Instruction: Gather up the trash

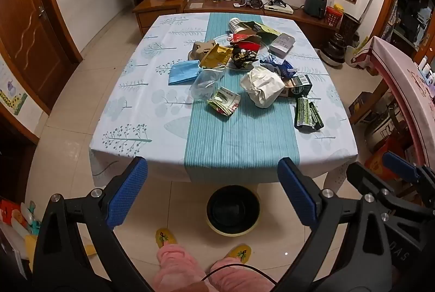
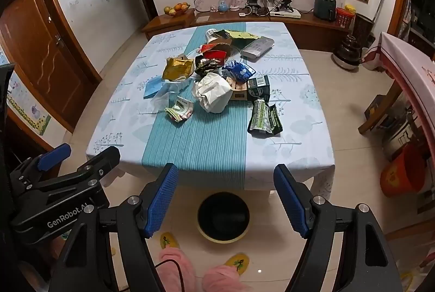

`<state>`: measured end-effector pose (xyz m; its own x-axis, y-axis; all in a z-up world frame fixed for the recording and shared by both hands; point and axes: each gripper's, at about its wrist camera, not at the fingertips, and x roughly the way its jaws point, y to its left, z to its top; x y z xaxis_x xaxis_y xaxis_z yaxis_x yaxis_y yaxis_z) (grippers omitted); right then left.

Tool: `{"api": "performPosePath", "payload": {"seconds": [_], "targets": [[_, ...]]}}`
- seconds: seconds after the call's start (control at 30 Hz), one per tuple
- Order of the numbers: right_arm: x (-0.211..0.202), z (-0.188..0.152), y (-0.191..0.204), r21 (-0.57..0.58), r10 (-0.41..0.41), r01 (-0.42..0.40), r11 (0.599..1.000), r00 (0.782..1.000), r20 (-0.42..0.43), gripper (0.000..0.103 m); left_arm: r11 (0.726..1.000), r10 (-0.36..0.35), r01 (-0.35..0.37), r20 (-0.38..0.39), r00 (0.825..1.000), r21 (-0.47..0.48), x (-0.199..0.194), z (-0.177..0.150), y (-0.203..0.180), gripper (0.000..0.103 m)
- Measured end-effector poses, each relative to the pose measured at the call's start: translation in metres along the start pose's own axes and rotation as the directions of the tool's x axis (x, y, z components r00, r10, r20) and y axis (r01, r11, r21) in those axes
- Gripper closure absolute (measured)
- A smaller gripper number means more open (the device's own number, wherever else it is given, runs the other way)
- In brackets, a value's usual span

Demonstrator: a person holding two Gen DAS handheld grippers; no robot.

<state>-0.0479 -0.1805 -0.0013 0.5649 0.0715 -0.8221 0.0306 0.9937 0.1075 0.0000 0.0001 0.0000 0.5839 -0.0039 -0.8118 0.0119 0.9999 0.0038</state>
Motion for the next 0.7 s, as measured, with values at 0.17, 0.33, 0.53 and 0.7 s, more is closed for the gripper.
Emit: {"api": "performPosePath", "payload": {"seconds": [0.17,0.33,0.53,0.7], "targets": [[0.004,-0.002,0.000,-0.007,0.010,-0.011,1.000,1.000,-0.009,0.028,1.000,0.017,-0.017,-0.002,1.000,0.011,0.001,-0.001,-0.001,0.008],[0.003,0.004,-0.005,-0.003,0.014,-0.014,1.000,1.000,-0.015,0.028,1.000,0.013,-0.013,-0.007,1.000,0.014,0.002,0.000,0.000,0.009],[0.008,0.005,-0.005,-0.004,0.016,-0.016,1.000,1.000,-0.019,0.028,1.000,0.012,-0.011,-0.034,0.999,0.006,0.011,-0.003,0.002,0.015],[0.008,0.002,-0.004,0.001,0.015,-0.015,1.000,1.000,-0.021,0.028,1.000,0.014,-0.014,-0.054,0.998,0.010,0.015,0.000,-0.004,0.021]]}}
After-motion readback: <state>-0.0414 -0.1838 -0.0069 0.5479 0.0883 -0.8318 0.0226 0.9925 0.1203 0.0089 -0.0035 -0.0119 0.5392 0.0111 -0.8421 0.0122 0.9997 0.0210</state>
